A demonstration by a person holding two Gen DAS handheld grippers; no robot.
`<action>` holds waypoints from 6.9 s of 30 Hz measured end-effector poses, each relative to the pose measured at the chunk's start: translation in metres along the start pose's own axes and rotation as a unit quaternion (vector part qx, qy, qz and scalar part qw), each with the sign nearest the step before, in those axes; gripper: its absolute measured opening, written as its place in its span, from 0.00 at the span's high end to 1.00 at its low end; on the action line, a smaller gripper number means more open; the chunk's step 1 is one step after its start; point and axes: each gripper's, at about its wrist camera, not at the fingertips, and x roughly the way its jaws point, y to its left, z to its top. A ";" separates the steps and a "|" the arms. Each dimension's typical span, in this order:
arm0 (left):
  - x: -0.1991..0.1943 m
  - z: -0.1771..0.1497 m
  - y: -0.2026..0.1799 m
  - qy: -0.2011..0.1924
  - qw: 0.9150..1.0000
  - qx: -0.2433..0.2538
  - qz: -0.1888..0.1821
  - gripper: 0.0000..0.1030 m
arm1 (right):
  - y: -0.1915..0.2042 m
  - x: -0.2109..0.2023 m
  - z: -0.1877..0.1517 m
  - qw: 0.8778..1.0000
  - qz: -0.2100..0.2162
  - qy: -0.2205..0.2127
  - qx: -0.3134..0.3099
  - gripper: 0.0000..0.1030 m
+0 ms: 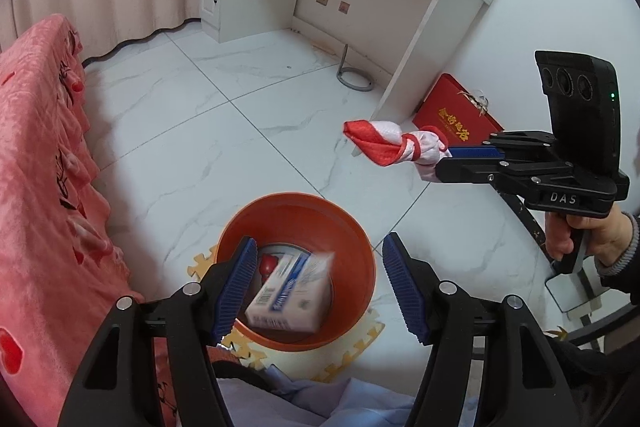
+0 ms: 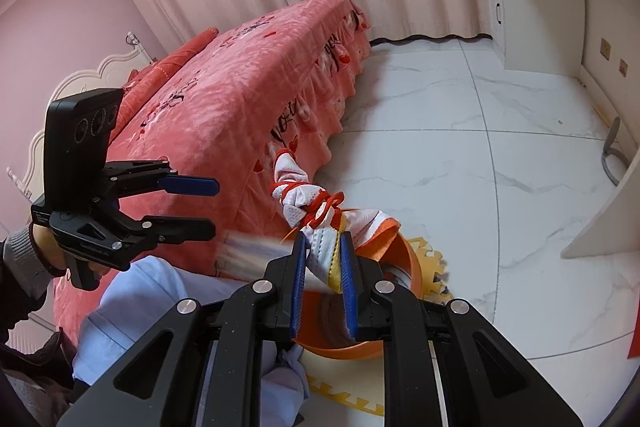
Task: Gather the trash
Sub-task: 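Open both tools to drop the medicine box and cloth into the bin, then move both open tools back over the bed toward the remaining items, then grasp the white-blue medicine box with the left tool while the right tool grasps the red Lucky Days can, then carry the medicine box and red can over the orange bin with both tools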
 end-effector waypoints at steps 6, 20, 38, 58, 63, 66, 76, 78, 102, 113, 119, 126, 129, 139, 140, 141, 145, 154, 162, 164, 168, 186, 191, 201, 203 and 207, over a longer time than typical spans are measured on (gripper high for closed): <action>-0.004 -0.003 0.001 0.004 1.000 -0.006 0.005 0.36 | 0.009 0.013 0.007 1.000 0.014 0.004 -0.008 0.83; -0.013 -0.011 0.014 0.005 0.999 -0.026 0.027 0.29 | 0.022 0.041 0.012 1.000 0.004 0.022 -0.021 0.57; -0.057 -0.036 0.016 -0.018 0.996 -0.046 0.079 0.14 | 0.081 0.020 0.013 0.997 0.033 0.021 -0.064 0.31; -0.152 -0.111 0.005 -0.053 0.979 -0.110 0.165 0.08 | 0.207 0.020 0.007 0.985 0.086 0.024 -0.150 0.07; -0.179 -0.143 0.008 -0.064 0.970 -0.144 0.184 0.08 | 0.247 0.029 0.004 0.978 0.110 0.034 -0.173 0.05; -0.196 -0.164 0.011 -0.070 0.964 -0.166 0.196 0.06 | 0.277 0.037 0.001 0.972 0.126 0.042 -0.193 0.05; -0.258 -0.246 0.032 -0.094 0.930 -0.253 0.249 0.06 | 0.370 0.068 -0.007 0.948 0.174 0.067 -0.257 0.05; -0.271 -0.263 0.039 -0.097 0.921 -0.273 0.262 0.06 | 0.389 0.076 -0.008 0.943 0.182 0.073 -0.269 0.05; -0.335 -0.366 0.146 -0.114 0.852 -0.407 0.311 0.06 | 0.554 0.196 -0.001 0.867 0.256 0.122 -0.409 0.05; -0.339 -0.380 0.195 -0.076 0.872 -0.366 0.314 0.06 | 0.605 0.269 0.006 0.833 0.247 0.122 -0.479 0.05; -0.348 -0.386 0.220 -0.045 0.916 -0.281 0.283 0.06 | 0.623 0.294 0.000 0.813 0.242 0.127 -0.514 0.07; -0.355 -0.394 0.247 -0.018 0.955 -0.171 0.240 0.06 | 0.632 0.308 -0.010 0.798 0.232 0.141 -0.538 0.13; -0.351 -0.392 0.252 -0.013 0.974 -0.121 0.191 0.06 | 0.633 0.313 -0.012 0.798 0.227 0.152 -0.537 0.14; -0.309 -0.392 0.275 0.045 0.995 -0.042 0.077 0.18 | 0.632 0.329 -0.017 0.799 0.215 0.172 -0.534 0.25; -0.304 -0.392 0.276 0.052 0.994 -0.046 0.084 0.23 | 0.632 0.330 -0.017 0.800 0.215 0.173 -0.533 0.34; -0.302 -0.392 0.276 0.053 0.993 -0.049 0.091 0.26 | 0.631 0.331 -0.017 0.801 0.216 0.175 -0.531 0.35; -0.312 -0.398 0.274 0.020 0.990 -0.101 0.101 0.34 | 0.630 0.332 -0.014 0.805 0.226 0.177 -0.520 0.40; -0.322 -0.405 0.242 -0.025 0.970 -0.180 0.159 0.35 | 0.616 0.309 -0.013 0.819 0.242 0.167 -0.493 0.43; -0.326 -0.416 0.188 -0.035 0.946 -0.263 0.187 0.35 | 0.590 0.257 -0.025 0.829 0.256 0.169 -0.467 0.43; -0.324 -0.415 0.174 -0.039 0.940 -0.279 0.192 0.35 | 0.581 0.241 -0.032 0.831 0.261 0.173 -0.460 0.43; -0.323 -0.406 0.144 -0.055 0.938 -0.285 0.188 0.35 | 0.561 0.207 -0.046 0.834 0.263 0.174 -0.453 0.43; -0.307 -0.335 0.039 -0.058 0.949 -0.227 0.209 0.35 | 0.475 0.087 -0.058 0.862 0.263 0.119 -0.416 0.43; -0.291 -0.298 0.025 -0.050 0.960 -0.186 0.202 0.35 | 0.437 0.067 -0.045 0.883 0.244 0.093 -0.391 0.43; -0.234 -0.199 0.016 -0.039 0.982 -0.088 0.162 0.35 | 0.330 0.029 -0.013 0.929 0.172 0.047 -0.324 0.43; -0.218 -0.176 0.015 -0.037 0.986 -0.069 0.149 0.35 | 0.304 0.024 -0.006 0.939 0.152 0.039 -0.307 0.43; -0.184 -0.133 0.008 -0.035 0.991 -0.030 0.123 0.35 | 0.254 0.014 0.004 0.956 0.116 0.029 -0.268 0.43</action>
